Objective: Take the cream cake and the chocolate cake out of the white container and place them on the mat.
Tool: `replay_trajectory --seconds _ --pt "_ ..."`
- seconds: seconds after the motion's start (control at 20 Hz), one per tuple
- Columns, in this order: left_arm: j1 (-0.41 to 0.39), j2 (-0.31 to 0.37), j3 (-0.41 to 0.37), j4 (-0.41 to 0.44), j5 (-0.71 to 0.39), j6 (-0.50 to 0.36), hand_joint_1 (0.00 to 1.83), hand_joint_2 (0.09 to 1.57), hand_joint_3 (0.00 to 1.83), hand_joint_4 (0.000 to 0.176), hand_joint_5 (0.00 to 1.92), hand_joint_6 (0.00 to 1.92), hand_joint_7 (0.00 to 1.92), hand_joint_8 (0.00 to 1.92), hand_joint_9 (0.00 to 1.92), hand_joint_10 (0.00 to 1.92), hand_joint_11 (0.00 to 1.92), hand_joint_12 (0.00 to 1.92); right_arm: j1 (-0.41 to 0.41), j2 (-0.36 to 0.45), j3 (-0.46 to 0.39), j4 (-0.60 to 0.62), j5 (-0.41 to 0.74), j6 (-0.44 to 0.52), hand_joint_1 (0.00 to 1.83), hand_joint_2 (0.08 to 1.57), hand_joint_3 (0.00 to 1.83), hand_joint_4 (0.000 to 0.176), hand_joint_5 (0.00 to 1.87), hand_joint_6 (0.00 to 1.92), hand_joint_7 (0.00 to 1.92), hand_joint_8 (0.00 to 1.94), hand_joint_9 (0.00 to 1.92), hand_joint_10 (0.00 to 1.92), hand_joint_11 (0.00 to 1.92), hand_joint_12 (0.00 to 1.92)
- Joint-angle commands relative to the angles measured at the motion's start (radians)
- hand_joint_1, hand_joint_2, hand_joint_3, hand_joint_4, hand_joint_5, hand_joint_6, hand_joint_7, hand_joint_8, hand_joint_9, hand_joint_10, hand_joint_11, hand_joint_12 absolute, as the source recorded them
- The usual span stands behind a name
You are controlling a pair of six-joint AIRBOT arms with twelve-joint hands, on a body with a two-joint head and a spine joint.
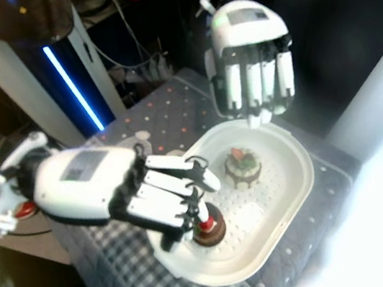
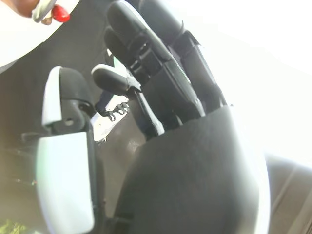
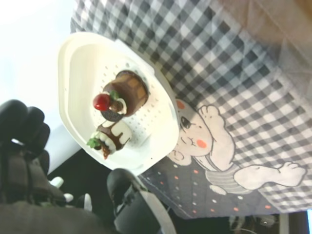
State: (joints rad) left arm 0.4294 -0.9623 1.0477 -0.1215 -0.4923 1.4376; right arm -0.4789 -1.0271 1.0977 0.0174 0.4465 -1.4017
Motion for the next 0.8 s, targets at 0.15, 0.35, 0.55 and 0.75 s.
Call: replay_trajectory --seconds 0.15,0.35,0.55,0.75 --pt "-0.003 -0.012 0.008 0.001 -0.098 0.002 0.72 0.83 0.00 0.014 0.28 0.00 0.22 0.00 0.11 0.07 0.00 1.03 0.016 -0.013 0.009 0.001 0.102 -0.004 0.95 0.85 0.00 0.000 0.64 0.03 0.67 0.03 0.46 0.60 0.12 1.61" --pt "0.009 -0.033 0.034 -0.021 -0.067 0.002 0.77 0.86 0.01 0.000 0.33 0.01 0.33 0.02 0.29 0.12 0.00 1.27 0.016 -0.049 0.050 0.029 0.072 -0.004 0.90 0.83 0.00 0.000 0.54 0.00 0.63 0.00 0.44 0.49 0.04 1.48" --pt "0.009 -0.074 0.083 -0.045 -0.012 0.002 0.81 0.86 0.00 0.000 0.34 0.01 0.37 0.02 0.36 0.13 0.00 1.29 0.017 -0.093 0.095 0.071 0.049 -0.004 0.85 0.82 0.00 0.000 0.47 0.00 0.58 0.00 0.51 0.20 0.00 1.37" --pt "0.013 -0.103 0.125 -0.081 0.035 0.002 0.77 0.85 0.00 0.000 0.33 0.00 0.38 0.01 0.37 0.12 0.00 1.30 0.017 -0.137 0.137 0.140 0.037 -0.004 0.72 0.82 0.00 0.000 0.42 0.00 0.53 0.00 0.49 0.13 0.00 1.34"
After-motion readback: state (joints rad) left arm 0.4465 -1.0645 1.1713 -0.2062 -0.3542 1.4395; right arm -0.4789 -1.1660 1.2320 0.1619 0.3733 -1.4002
